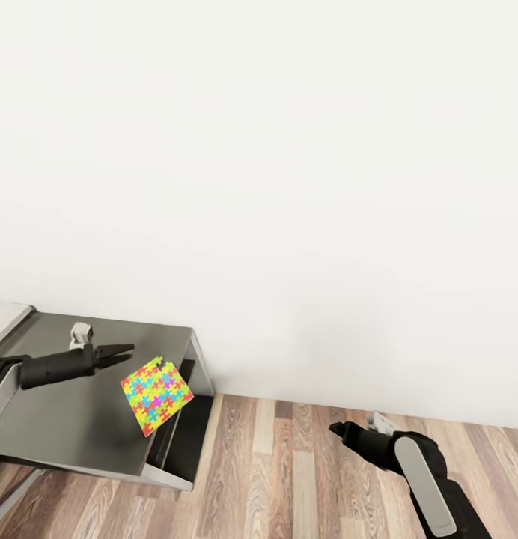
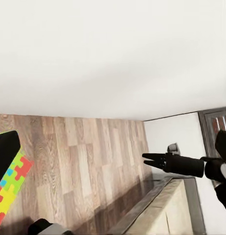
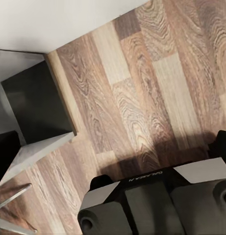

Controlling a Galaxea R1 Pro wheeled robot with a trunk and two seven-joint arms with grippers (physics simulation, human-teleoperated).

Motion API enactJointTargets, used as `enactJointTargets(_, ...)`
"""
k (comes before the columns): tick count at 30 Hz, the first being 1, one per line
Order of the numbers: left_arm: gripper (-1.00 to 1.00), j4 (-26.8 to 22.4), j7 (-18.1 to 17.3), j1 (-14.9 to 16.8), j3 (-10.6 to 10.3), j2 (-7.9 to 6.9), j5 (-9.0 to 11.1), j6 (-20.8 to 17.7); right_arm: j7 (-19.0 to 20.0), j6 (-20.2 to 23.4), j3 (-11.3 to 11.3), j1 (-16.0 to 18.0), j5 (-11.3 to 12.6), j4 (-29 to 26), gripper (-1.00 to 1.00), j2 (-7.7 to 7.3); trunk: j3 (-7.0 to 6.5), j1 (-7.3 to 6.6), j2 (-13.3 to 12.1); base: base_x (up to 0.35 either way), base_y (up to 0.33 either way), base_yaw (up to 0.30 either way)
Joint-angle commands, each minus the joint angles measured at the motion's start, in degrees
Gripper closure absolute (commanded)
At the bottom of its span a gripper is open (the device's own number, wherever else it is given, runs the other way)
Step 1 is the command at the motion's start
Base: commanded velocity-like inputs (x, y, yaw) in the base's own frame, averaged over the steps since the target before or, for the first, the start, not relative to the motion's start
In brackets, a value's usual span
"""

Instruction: Put all the toys in the child's room - the three board games (two on the bed and one on the table), the two jigsaw puzzles on the table, and the tennis ball on the table - inside the toy box on the table in the child's room.

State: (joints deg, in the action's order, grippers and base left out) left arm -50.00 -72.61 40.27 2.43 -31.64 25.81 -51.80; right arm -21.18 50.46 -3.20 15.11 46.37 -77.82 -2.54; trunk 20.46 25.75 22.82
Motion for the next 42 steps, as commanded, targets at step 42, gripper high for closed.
enactJointTargets(42, -1.0, 0.71, -15.36, -1.68, 0.13, -4.85, 0.47, -5.69, 10.54, -4.17, -2.27, -0.7, 0.76, 0.06, -1.0, 0.09, -2.6, 0.04, 0.1, -0.004, 0.002, -0.102)
